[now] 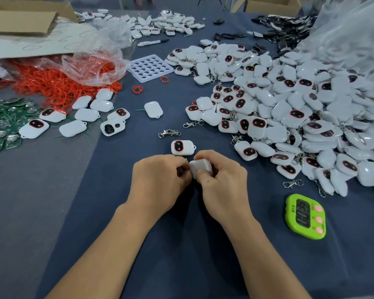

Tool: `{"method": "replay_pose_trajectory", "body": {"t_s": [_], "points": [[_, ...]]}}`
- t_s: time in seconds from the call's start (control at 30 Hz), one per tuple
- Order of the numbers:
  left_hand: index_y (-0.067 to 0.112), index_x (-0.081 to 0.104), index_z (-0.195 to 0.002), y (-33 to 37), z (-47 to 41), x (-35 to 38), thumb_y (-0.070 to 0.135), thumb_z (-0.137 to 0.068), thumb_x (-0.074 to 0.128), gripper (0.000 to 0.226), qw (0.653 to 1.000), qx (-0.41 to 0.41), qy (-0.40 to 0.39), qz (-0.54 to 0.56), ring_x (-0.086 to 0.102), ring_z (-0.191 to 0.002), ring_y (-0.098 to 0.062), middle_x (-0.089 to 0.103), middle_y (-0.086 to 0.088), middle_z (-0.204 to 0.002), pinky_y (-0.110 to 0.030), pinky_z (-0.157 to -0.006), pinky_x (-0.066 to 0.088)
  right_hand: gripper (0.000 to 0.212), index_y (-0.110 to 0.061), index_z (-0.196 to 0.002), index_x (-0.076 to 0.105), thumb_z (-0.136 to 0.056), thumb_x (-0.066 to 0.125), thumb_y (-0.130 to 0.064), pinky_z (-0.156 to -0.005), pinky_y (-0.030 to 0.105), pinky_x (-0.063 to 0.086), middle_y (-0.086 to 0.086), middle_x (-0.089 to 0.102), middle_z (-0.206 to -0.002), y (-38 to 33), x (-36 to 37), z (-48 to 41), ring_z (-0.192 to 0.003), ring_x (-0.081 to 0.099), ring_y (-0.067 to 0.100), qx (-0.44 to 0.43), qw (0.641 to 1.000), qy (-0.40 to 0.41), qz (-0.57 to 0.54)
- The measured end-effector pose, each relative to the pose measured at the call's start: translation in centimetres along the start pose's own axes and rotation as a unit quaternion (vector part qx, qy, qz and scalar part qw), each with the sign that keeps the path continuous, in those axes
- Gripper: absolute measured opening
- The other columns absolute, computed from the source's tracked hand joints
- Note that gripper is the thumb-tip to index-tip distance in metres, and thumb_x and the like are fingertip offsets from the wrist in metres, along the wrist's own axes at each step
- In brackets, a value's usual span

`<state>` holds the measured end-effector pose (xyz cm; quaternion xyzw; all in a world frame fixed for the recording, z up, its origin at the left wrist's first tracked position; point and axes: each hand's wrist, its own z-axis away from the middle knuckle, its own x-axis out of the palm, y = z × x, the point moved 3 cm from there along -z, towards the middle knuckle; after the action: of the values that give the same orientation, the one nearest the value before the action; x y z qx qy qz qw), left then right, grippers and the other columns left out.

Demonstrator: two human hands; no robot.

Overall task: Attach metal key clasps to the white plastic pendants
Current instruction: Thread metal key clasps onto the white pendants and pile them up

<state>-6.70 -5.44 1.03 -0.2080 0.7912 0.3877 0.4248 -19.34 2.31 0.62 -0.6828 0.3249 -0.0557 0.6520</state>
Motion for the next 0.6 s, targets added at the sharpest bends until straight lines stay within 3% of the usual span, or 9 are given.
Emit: {"method": "replay_pose_trajectory", "body": {"t_s": [0.13,0.23,0.3,0.37,0.6], "points": [[0.037,0.073,-0.082,-0.7,-0.2,0.2,0.037,-0.080,0.078,0.005,0.994,-0.070,-0.034,0.083,0.055,-0.060,-0.004,0.059,0.018,-0.060,-0.018,-0.055,0.037,0.024,-0.038,-0.087,0.071,-0.085,0.065,-0.016,-0.058,0.012,0.044,-0.012,0.067,-0.074,0.0,-0.2,0.0,-0.066,0.058,0.006,0.014,1.000,0.009,-0.018],[0.043,0.075,-0.095,-1.1,-0.4,0.1,0.027,-0.079,0.076,0.023,0.981,-0.081,-0.028,0.175,0.055,-0.063,-0.007,0.062,0.016,-0.067,-0.016,-0.059,0.043,0.026,-0.037,-0.087,0.074,-0.074,0.062,-0.017,-0.055,0.020,0.048,-0.010,0.070,-0.074,0.2,-0.5,-0.4,-0.060,0.058,0.010,0.061,0.995,0.023,-0.080],[0.050,0.074,-0.104,-1.1,-0.6,-0.2,0.023,-0.082,0.075,0.034,0.971,-0.067,-0.052,0.222,0.055,-0.061,-0.007,0.064,0.015,-0.070,-0.012,-0.061,0.043,0.028,-0.030,-0.086,0.075,-0.071,0.060,-0.011,-0.050,0.022,0.044,0.002,0.068,-0.069,0.5,-0.9,-0.7,-0.051,0.051,0.013,0.076,0.986,0.029,-0.147],[0.055,0.073,-0.104,-0.9,-0.8,-0.2,0.023,-0.086,0.077,0.037,0.959,-0.055,-0.082,0.266,0.056,-0.062,-0.007,0.068,0.014,-0.073,-0.014,-0.062,0.046,0.028,-0.024,-0.086,0.076,-0.071,0.060,-0.007,-0.046,0.022,0.039,0.014,0.067,-0.070,0.6,-1.3,-0.9,-0.046,0.047,0.016,0.084,0.975,0.016,-0.207],[0.051,0.078,-0.087,-1.1,-1.4,0.0,0.041,-0.075,0.078,0.016,0.916,-0.099,-0.117,0.371,0.069,-0.077,-0.010,0.077,0.011,-0.082,-0.027,-0.075,0.055,0.025,-0.021,-0.085,0.078,-0.071,0.061,-0.008,-0.043,0.024,0.035,0.010,0.071,-0.077,0.8,-2.0,-0.9,-0.043,0.047,0.020,0.108,0.951,-0.035,-0.289]]}}
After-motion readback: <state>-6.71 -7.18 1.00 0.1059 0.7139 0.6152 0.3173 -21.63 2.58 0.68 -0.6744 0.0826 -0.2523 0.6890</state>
